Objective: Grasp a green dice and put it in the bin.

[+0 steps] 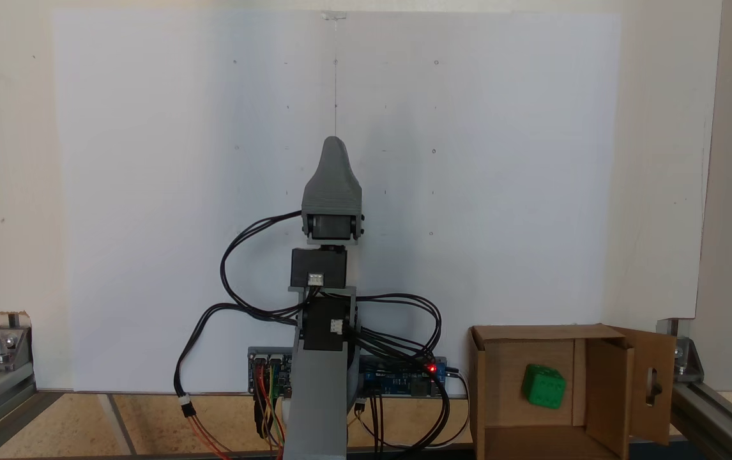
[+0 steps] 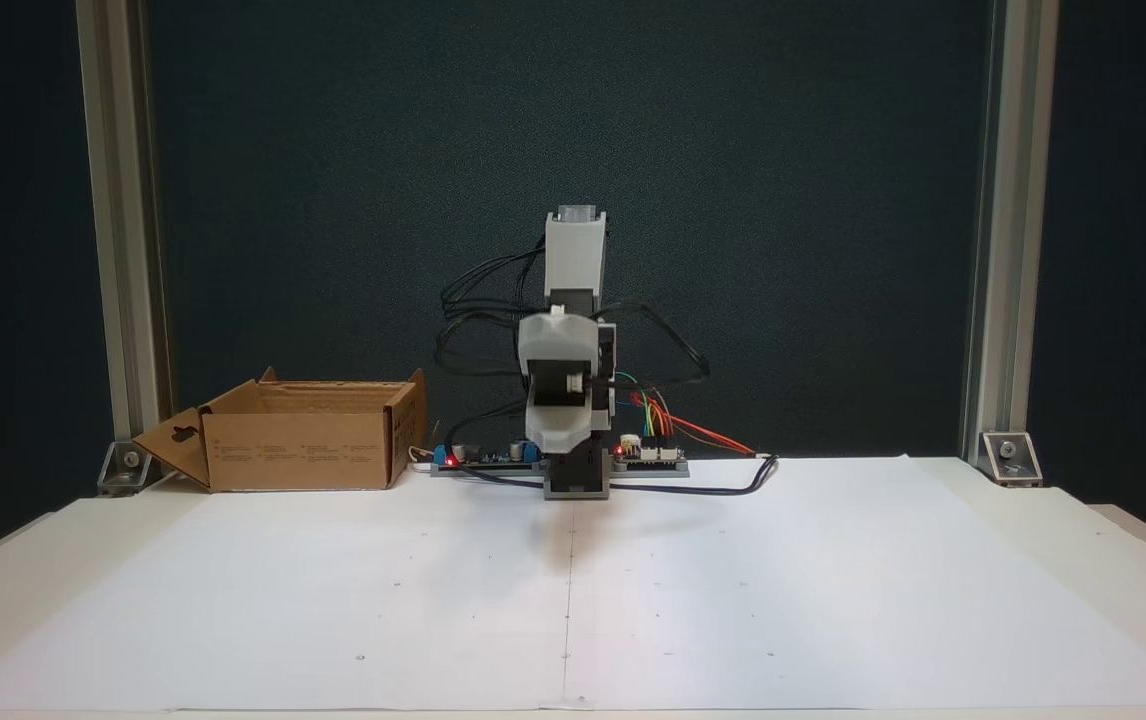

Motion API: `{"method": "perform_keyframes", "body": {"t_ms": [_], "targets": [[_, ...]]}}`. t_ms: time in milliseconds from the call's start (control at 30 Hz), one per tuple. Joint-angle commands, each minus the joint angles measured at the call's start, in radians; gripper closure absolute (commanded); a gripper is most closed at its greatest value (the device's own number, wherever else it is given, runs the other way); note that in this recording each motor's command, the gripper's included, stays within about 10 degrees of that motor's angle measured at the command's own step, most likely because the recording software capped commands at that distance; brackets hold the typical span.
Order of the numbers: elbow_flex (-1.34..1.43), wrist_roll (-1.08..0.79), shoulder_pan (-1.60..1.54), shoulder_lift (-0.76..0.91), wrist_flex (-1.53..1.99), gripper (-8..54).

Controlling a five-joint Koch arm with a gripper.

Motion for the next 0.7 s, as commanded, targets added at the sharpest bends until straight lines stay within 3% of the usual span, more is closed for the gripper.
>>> {"method": "perform_keyframes", "body": {"t_ms": [0, 667], "targets": [[-0.017, 0.023, -0.002, 0.114, -0.083, 1.7], [0.118, 0.028, 0.003, 0.107, -0.209, 1.2]]}}
